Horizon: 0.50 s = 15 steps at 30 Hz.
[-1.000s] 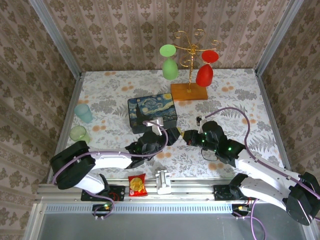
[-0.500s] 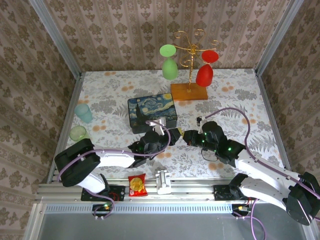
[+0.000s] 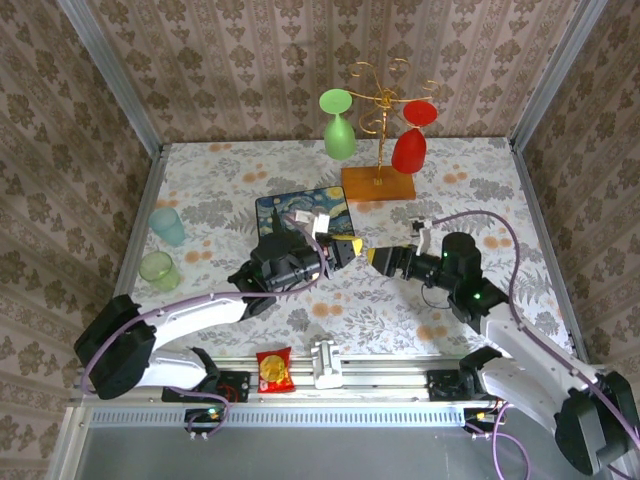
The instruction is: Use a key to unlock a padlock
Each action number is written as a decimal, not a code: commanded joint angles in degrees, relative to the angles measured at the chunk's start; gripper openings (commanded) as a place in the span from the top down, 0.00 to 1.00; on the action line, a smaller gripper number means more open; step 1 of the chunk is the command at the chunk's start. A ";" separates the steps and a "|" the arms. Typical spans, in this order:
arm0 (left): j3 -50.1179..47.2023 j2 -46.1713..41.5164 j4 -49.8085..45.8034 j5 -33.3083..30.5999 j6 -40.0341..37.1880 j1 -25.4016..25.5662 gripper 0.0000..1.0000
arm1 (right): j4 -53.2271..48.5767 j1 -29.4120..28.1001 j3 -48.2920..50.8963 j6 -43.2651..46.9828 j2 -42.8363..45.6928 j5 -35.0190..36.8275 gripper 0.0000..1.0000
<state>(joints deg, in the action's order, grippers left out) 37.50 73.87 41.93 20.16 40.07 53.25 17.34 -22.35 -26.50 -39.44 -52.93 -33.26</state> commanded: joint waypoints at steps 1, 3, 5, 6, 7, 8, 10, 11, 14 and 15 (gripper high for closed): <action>1.61 -1.68 -2.28 10.72 -6.76 -0.53 1.00 | 20.39 0.02 0.47 -5.59 -3.91 -14.51 0.27; 1.32 -2.21 -1.22 11.12 -6.70 -0.68 1.00 | 21.75 -0.10 0.61 -6.28 -4.42 -14.83 0.29; 0.83 -2.27 0.11 10.54 -6.44 -0.70 1.00 | 23.26 -0.36 1.52 -6.72 -4.06 -15.21 0.32; 0.91 -2.16 0.09 10.25 -6.50 -0.89 1.00 | 23.52 -0.39 1.84 -6.93 -3.74 -15.34 0.33; 1.08 -1.91 0.09 10.24 -6.59 -0.98 1.00 | 23.46 -0.44 1.97 -6.85 -3.23 -15.56 0.33; 1.17 -1.76 0.31 10.39 -6.59 -1.04 1.00 | 23.04 -0.47 1.98 -6.63 -2.62 -15.85 0.34; 1.35 -1.40 0.98 10.48 -6.42 -1.15 1.00 | 21.42 -0.50 1.93 -5.56 -1.26 -15.58 0.37; 1.48 -1.36 1.24 10.58 -6.35 -1.20 1.00 | 21.04 -0.39 1.90 -5.11 -0.59 -15.51 0.39; 1.58 -1.98 0.54 10.17 -6.13 -1.91 1.00 | 15.64 -0.24 1.13 -1.96 1.87 -13.96 0.41; 1.36 -2.43 0.53 10.02 -6.06 -2.02 1.00 | 13.96 -0.09 0.94 -0.95 2.68 -13.34 0.41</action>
<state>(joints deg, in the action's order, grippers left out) 37.98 71.59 43.97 29.58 35.44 51.99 31.79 -22.11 -24.47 -43.59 -53.32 -44.58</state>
